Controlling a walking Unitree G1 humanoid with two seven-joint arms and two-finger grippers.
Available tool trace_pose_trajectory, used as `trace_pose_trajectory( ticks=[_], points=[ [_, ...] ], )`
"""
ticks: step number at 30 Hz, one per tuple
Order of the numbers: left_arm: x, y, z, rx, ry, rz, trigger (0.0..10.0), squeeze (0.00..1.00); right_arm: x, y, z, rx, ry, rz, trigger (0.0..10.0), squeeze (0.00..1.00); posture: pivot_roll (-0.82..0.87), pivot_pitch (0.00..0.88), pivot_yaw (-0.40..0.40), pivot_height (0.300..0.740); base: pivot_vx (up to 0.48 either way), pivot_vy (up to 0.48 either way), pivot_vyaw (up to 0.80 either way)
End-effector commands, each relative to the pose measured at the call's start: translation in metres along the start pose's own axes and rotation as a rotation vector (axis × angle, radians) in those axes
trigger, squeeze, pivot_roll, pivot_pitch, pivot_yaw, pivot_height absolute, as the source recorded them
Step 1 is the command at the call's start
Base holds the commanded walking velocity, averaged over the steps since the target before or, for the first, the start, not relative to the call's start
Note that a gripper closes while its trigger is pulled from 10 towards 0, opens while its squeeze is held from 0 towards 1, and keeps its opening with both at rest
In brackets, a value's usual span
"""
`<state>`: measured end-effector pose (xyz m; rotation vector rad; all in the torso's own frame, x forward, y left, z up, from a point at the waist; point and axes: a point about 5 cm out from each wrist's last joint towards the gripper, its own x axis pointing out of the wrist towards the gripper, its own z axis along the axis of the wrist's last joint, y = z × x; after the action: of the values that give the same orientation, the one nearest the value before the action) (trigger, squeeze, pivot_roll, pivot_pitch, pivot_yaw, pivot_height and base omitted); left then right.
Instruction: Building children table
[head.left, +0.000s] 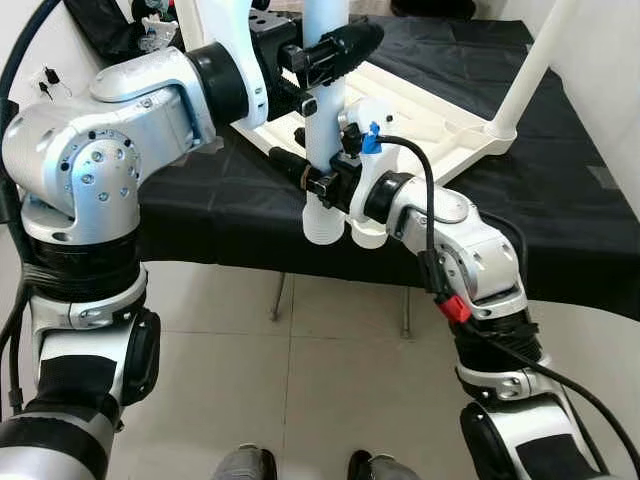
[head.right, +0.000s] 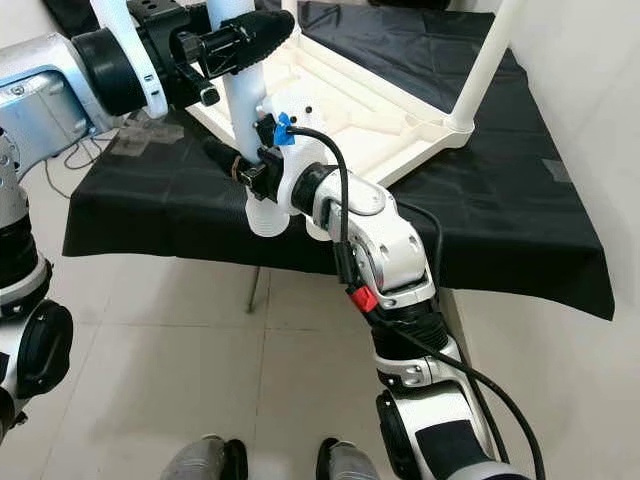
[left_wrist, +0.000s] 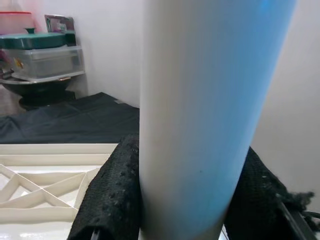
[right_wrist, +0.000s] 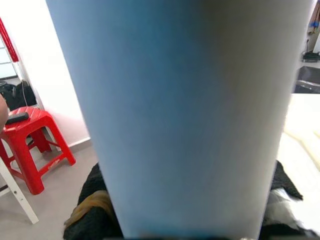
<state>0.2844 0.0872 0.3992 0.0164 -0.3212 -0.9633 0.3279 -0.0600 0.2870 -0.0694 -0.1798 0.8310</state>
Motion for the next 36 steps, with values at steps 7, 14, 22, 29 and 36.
trace_pose_trajectory(
  ticks=[7,14,22,29,36],
  points=[
    [-0.004,-0.031,0.019,-0.070,-0.110,-0.234,10.0,1.00,0.001,-0.005,-0.003,0.027,-0.004,-0.071,0.0,0.00,-0.02,0.106,-0.011,0.740,0.000,0.000,0.00],
    [-0.043,-0.018,0.047,-0.118,-0.239,-0.300,10.0,1.00,-0.009,-0.025,-0.014,0.016,-0.003,-0.164,0.0,0.00,-0.01,0.106,-0.007,0.740,0.000,0.000,0.00],
    [-0.087,0.031,0.047,-0.145,-0.272,-0.023,10.0,1.00,-0.031,-0.053,-0.032,0.008,0.043,-0.305,0.0,0.00,-0.01,0.101,-0.012,0.740,0.000,0.000,0.00],
    [-0.138,0.068,-0.048,-0.060,0.043,0.686,10.0,0.00,-0.062,-0.075,-0.043,0.030,0.045,-0.461,10.0,0.00,-0.01,0.102,-0.019,0.740,0.000,0.000,0.00],
    [-0.140,0.012,-0.136,-0.201,0.250,0.666,10.0,0.00,-0.063,-0.072,-0.044,0.071,0.022,-0.443,10.0,0.00,-0.02,0.105,-0.037,0.740,0.000,0.000,0.00]
  ],
)
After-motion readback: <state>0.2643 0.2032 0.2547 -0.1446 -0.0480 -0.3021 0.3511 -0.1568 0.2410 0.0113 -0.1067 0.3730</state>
